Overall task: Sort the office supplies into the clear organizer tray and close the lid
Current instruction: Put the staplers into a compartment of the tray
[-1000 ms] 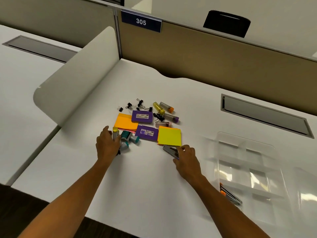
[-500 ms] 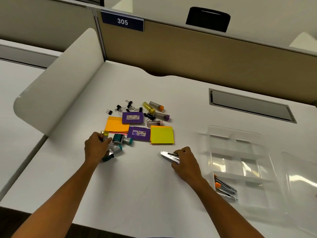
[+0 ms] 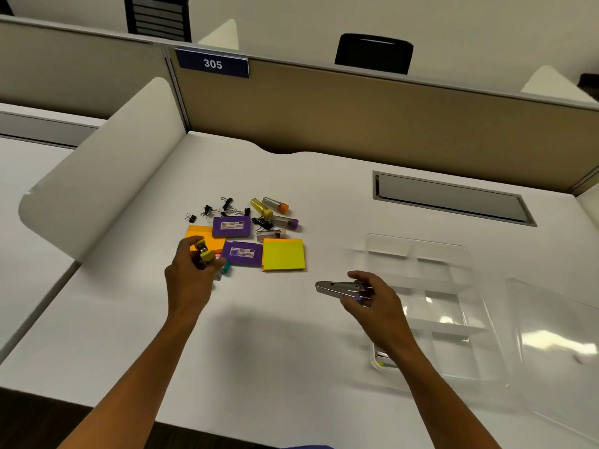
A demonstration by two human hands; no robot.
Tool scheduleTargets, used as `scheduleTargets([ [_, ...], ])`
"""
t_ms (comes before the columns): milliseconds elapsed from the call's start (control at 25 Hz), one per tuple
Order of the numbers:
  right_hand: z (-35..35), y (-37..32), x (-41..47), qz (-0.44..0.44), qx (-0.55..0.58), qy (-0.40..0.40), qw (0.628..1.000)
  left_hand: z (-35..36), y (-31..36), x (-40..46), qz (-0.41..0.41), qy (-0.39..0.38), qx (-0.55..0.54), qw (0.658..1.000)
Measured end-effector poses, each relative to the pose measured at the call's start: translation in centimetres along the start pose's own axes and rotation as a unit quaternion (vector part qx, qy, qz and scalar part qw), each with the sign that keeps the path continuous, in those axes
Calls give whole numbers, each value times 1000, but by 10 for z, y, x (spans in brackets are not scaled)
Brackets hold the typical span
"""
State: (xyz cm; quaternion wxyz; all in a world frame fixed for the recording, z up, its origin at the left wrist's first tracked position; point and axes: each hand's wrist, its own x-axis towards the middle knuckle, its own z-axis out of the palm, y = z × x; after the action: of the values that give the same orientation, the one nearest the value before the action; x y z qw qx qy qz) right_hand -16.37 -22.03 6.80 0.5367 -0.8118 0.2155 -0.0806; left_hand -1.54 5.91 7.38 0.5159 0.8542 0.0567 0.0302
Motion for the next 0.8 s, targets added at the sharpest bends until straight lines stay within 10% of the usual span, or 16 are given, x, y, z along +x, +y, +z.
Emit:
scheduleTargets([
  [800, -142, 38, -43, 10, 95, 117, 989, 153, 69, -154, 85, -353, 6, 932],
])
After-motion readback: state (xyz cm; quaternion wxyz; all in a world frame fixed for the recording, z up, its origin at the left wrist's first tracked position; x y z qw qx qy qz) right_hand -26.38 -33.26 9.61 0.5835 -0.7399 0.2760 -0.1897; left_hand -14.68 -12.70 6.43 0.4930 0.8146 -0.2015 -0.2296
